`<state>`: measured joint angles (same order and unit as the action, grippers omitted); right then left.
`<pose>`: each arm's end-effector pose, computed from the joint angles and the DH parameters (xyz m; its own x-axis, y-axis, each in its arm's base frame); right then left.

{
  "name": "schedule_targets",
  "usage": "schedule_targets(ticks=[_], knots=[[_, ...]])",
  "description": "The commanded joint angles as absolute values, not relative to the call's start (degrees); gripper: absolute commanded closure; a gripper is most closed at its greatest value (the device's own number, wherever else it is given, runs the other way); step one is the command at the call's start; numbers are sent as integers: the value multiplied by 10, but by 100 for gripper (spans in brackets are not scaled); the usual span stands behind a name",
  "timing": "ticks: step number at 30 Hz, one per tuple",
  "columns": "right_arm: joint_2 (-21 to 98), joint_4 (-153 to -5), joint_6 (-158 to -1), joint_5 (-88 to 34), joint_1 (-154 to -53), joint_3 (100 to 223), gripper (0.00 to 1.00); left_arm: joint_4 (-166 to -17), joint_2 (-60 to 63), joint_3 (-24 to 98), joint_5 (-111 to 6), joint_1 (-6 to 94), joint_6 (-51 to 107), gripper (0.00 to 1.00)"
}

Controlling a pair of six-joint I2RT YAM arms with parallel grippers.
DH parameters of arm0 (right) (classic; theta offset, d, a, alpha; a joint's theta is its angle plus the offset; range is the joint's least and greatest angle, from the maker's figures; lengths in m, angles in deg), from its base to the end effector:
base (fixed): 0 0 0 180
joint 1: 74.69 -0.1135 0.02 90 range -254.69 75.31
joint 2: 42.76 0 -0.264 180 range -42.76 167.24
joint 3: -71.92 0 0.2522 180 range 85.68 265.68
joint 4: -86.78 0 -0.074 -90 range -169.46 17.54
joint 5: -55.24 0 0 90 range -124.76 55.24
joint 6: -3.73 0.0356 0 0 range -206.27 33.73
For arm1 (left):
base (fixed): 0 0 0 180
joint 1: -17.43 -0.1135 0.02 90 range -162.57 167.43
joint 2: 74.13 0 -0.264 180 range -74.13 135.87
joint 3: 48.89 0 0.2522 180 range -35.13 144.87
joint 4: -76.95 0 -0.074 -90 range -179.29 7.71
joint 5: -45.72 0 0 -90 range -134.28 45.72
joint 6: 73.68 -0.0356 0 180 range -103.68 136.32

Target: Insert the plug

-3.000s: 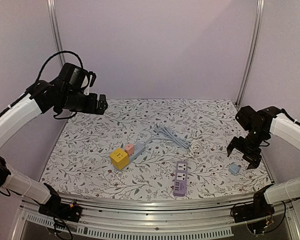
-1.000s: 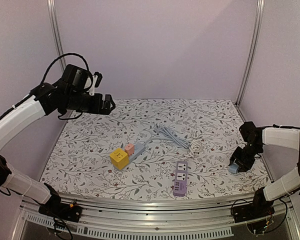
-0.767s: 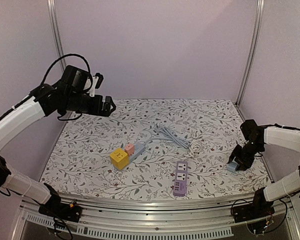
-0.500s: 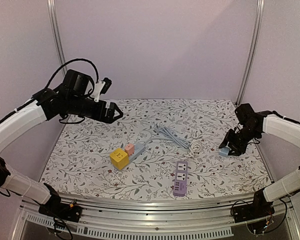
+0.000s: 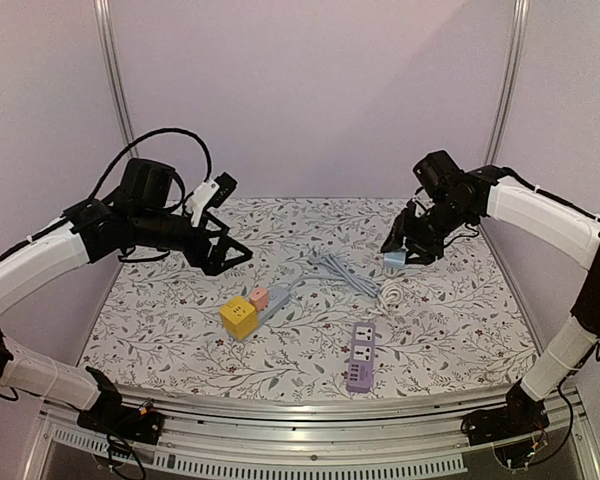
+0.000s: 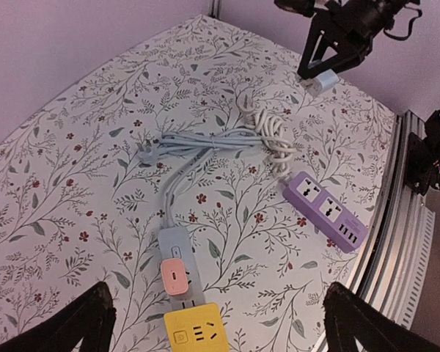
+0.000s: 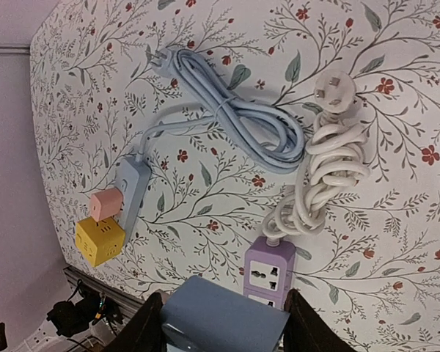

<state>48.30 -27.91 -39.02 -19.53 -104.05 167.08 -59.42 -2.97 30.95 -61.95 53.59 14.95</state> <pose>0.2818 0.1693 0.3005 -0.9468 0.2803 -0.1579 0.1649 0.8443 0.5099 0.2136 -0.1695 0.3396 -0.4441 0.3528 -0.8236 0.7739 0.6142 -0.1542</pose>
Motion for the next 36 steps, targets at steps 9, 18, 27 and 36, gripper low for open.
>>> schedule_targets(ticks=[9,18,27,36], knots=[[597,-259,-393,-171,-1163,1822,61,-598,-67,264,-679,574,-2,1],[621,-276,-403,-163,-1208,1863,61,-586,-30,289,-689,605,-29,2],[623,-290,-406,-146,-1233,1880,61,-653,4,293,-664,635,-27,3],[616,-324,-400,-119,-1252,1884,61,-726,35,289,-657,646,-29,6]])
